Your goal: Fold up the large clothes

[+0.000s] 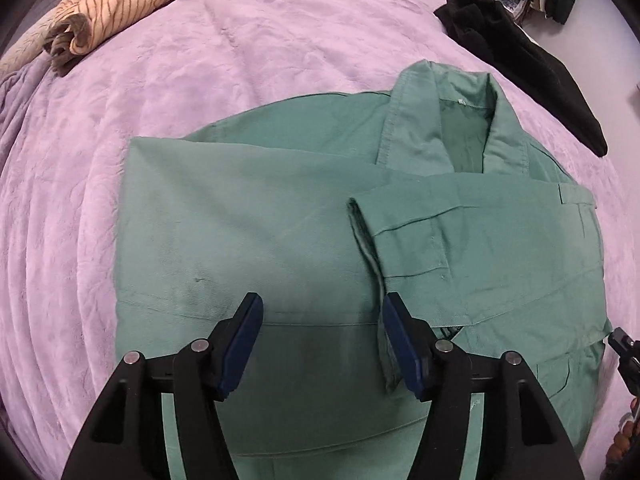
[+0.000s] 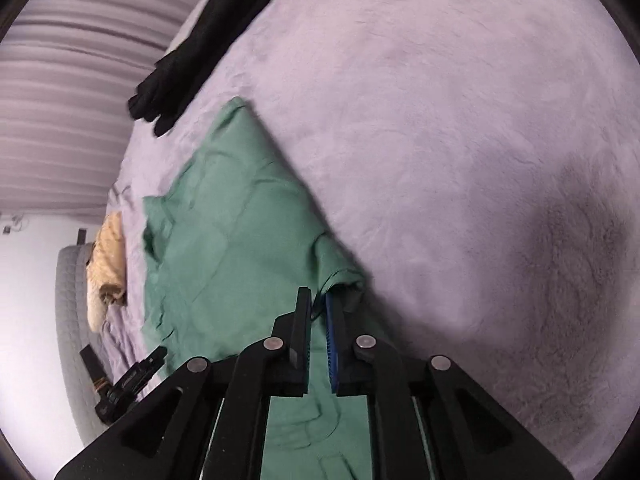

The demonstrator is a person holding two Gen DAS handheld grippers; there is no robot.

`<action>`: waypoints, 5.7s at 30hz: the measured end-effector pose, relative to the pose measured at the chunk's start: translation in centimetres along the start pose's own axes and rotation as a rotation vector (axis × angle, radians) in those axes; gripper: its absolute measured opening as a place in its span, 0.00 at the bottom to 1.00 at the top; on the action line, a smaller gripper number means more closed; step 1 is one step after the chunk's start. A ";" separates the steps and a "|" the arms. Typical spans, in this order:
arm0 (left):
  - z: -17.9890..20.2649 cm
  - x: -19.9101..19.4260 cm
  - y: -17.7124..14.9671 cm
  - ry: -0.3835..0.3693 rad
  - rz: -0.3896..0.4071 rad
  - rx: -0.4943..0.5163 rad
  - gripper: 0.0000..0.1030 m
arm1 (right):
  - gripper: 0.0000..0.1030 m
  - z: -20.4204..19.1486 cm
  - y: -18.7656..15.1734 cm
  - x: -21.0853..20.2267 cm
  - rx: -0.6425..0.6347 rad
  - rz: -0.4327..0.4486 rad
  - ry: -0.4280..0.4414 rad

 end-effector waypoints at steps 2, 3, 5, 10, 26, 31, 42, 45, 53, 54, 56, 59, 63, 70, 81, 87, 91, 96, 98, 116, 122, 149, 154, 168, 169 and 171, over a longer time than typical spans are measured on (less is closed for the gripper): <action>-0.5 -0.2 0.3 0.005 0.007 -0.010 0.62 | 0.49 -2.8 0.6 -0.3 -0.099 -0.002 0.018; -0.4 -0.2 0.6 0.004 0.010 -0.014 0.62 | 0.75 -3.8 1.3 -0.2 -0.138 0.007 0.012; 0.0 0.0 1.0 0.004 0.013 -0.025 0.62 | 0.77 -5.2 3.6 0.6 -0.199 0.035 0.002; 2.3 0.6 1.5 0.003 0.020 -0.032 0.62 | 0.75 -3.6 9.5 6.6 -0.124 0.007 -0.034; 1.7 1.0 1.2 0.101 0.013 0.017 0.63 | 0.05 -1.0 10.2 4.9 -0.206 -0.007 -0.250; 2.5 -2.0 0.1 0.034 0.053 0.029 0.63 | 0.05 -3.2 5.3 2.6 -0.306 -0.088 -0.205; 2.8 0.8 -3.5 0.019 -0.028 0.007 0.64 | 0.01 0.7 -0.7 5.1 -0.334 -0.179 -0.265; 0.6 0.5 -3.7 0.095 -0.038 0.015 0.64 | 0.01 0.6 -0.8 3.9 -0.334 -0.168 -0.282; -1.7 -2.4 -6.8 0.160 -0.051 0.059 0.64 | 0.06 -1.2 -2.4 1.7 -0.318 -0.193 -0.307; -1.8 -2.8 -7.1 0.168 -0.048 0.067 0.64 | 0.06 -1.3 -2.8 1.4 -0.314 -0.199 -0.308; -2.1 -3.7 -7.9 0.171 -0.053 0.068 0.64 | 0.07 -2.0 -3.7 1.1 -0.310 -0.210 -0.302; -2.2 -5.1 -9.8 0.168 -0.076 0.068 0.64 | 0.07 -2.9 -5.1 0.7 -0.308 -0.227 -0.299; -2.7 -5.8 -10.4 0.205 -0.078 0.053 0.64 | 0.07 -4.1 -6.6 0.6 -0.304 -0.245 -0.292; -3.8 -8.6 -11.6 0.178 -0.040 -0.001 1.00 | 0.07 -6.1 -8.6 0.8 -0.323 -0.280 -0.296; -4.7 -9.5 -13.0 0.146 -0.110 -0.041 1.00 | 0.74 -10.6 -10.2 -0.3 -0.426 -0.264 -0.297; -4.0 -10.8 -13.9 0.154 -0.093 0.005 1.00 | 0.83 -12.3 -10.8 -1.3 -0.473 -0.240 -0.293; -3.5 -11.3 -14.6 0.150 -0.101 0.021 1.00 | 1.00 -12.7 -11.0 -2.1 -0.465 -0.205 -0.274; -3.0 -11.4 -15.2 0.146 -0.114 0.033 1.00 | 1.00 -12.0 -11.4 -2.3 -0.441 -0.214 -0.263; -2.8 -11.5 -15.4 0.149 -0.118 0.042 1.00 | 1.00 -11.6 -11.8 -2.2 -0.434 -0.239 -0.264; 0.5 -11.5 -17.4 0.199 -0.153 0.036 1.00 | 1.00 -5.6 -13.3 -2.4 -0.327 -0.381 -0.245; 1.8 -12.6 -19.8 0.214 -0.157 -0.024 1.00 | 1.00 -4.0 -13.5 -3.0 -0.326 -0.456 -0.211; -6.0 -12.3 -30.3 0.163 -0.227 -0.053 1.00 | 1.00 -3.1 -24.3 -4.0 -0.152 -0.490 -0.143; -9.1 -11.3 -32.2 0.168 -0.235 -0.084 1.00 | 1.00 -1.3 -25.8 -5.4 -0.101 -0.455 -0.169; -10.9 -7.0 -36.4 -0.063 -0.357 -0.137 1.00 | 1.00 6.2 -23.1 -12.9 0.078 -0.203 -0.265; -10.7 -6.7 -36.7 -0.066 -0.365 -0.123 1.00 | 1.00 7.0 -23.2 -13.2 0.102 -0.194 -0.265; -10.3 -6.4 -37.1 -0.075 -0.373 -0.099 1.00 | 1.00 8.3 -23.5 -13.5 0.130 -0.187 -0.280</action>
Point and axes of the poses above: each gripper's, at about its wrist camera, not at the fingertips, and x roughly the way its jaws point, z to its right, y to its top, the point moved 8 cm from there along x, roughly the way its jaws point, and after that the axes turned 11 degrees about y, right-handed, at the moved point
